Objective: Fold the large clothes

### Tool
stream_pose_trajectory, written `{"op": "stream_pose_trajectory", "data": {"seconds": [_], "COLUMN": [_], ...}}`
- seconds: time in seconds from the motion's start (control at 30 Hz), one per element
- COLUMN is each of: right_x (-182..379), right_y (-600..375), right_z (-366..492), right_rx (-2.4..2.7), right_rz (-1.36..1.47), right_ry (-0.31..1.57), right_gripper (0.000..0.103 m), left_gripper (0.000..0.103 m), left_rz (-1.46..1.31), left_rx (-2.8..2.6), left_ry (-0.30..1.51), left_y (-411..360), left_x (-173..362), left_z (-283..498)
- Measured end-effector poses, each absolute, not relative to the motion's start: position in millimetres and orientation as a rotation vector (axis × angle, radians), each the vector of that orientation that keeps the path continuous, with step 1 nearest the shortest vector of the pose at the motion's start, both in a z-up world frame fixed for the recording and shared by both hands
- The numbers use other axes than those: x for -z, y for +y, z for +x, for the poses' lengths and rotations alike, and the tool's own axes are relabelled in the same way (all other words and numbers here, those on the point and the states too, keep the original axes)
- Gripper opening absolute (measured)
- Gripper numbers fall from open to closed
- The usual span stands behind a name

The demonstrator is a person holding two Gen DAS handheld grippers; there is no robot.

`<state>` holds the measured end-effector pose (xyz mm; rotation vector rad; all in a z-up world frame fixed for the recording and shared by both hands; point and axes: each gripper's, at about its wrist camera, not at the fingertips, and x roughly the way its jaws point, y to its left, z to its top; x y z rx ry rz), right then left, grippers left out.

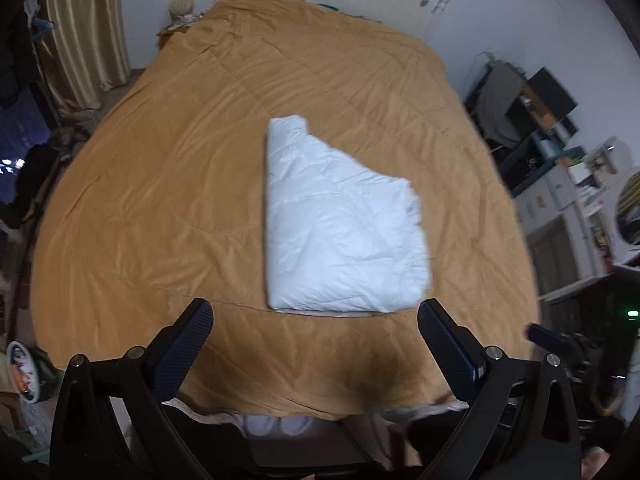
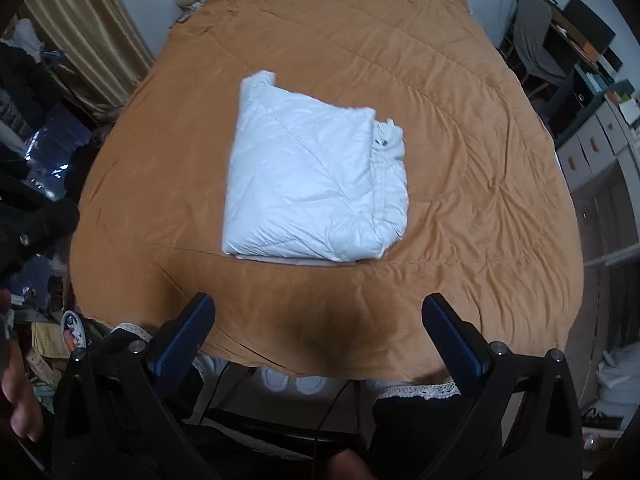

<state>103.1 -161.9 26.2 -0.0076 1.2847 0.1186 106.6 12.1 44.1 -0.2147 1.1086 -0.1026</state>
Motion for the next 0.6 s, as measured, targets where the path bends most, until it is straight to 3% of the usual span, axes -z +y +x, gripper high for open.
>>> {"op": "stream_pose_trajectory", "data": {"seconds": [0.13,0.27,0.6], "right_x": [-3.7,-4.8,-4.0], "right_y": [-161.3,-163.0,-158.6], "right_z": [102.4,102.3,99.3], "right_rx": [-0.016,-0.057,-0.029], "right_rz": [-0.074,-0.050,-0.072], "right_ry": [1.308,1.322,1.299], "right_gripper": [0.103,0.103,0.103], "left_gripper": [0.102,0.102,0.102], "left_rz": [-0.120,-0.113,-0.165], "left_rx": [-0.023,0.006,-0.001], "left_ry": [1.197,1.140,1.204], "left_y": [13.7,8.2,8.4], "left_x": [-4.8,-13.8,-2.5], "left_z": [113.8,114.7,120.0]}}
